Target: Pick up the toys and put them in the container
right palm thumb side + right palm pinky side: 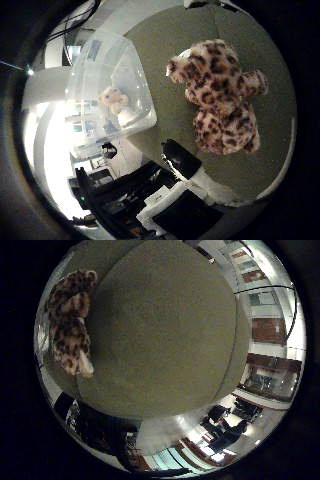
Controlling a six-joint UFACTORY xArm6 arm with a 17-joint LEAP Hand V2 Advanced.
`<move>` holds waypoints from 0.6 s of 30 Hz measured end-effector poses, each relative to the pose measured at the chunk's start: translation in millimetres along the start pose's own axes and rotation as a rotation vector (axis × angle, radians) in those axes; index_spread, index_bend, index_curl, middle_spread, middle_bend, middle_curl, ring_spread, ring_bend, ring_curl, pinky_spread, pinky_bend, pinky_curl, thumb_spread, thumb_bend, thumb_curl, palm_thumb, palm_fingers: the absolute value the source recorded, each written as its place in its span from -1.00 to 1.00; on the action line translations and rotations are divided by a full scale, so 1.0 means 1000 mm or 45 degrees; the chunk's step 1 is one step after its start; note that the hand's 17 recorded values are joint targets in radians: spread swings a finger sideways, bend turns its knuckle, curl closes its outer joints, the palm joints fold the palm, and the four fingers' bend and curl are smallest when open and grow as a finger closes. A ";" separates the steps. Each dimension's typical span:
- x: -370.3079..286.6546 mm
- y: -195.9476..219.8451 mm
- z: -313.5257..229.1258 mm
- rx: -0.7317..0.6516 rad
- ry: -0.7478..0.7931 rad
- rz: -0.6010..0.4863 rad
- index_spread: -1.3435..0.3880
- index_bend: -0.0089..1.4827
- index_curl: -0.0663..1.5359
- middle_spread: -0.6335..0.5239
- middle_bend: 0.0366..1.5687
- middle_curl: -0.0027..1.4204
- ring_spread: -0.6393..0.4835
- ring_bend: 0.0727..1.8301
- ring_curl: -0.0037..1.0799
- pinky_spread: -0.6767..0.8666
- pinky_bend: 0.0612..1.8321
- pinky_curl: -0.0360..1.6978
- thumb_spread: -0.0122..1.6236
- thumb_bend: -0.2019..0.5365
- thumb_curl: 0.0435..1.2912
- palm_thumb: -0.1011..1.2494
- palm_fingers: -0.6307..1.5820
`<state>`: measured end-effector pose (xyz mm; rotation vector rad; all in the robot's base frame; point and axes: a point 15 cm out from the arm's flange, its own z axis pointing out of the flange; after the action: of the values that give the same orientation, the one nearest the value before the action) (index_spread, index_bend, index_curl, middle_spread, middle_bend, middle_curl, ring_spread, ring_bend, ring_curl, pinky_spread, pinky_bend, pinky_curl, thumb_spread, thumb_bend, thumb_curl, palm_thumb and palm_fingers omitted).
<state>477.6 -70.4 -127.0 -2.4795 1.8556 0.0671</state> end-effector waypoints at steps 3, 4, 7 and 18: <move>0.002 -0.009 0.011 -0.004 -0.003 0.015 0.22 -0.76 -0.54 0.30 -0.79 -0.57 0.49 -0.80 -0.51 0.37 -0.52 -0.83 0.34 -0.52 -0.58 -0.06 -0.29; 0.003 -0.013 0.015 -0.004 -0.003 0.018 0.22 -0.76 -0.54 0.31 -0.79 -0.57 0.49 -0.79 -0.50 0.38 -0.51 -0.83 0.33 -0.52 -0.58 -0.06 -0.28; -0.001 -0.010 0.029 -0.028 -0.012 0.021 0.24 -0.77 -0.54 0.30 -0.79 -0.56 0.49 -0.76 -0.50 0.38 -0.50 -0.83 0.32 -0.52 -0.58 -0.06 -0.24; 0.009 -0.003 0.031 -0.037 -0.012 0.032 0.09 -0.55 -0.43 -0.26 -0.23 -0.31 -0.25 -0.09 -0.19 -0.41 0.08 -0.82 0.28 -0.47 -0.48 0.26 0.75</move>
<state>482.4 -76.3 -158.4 -2.4703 1.8957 0.1070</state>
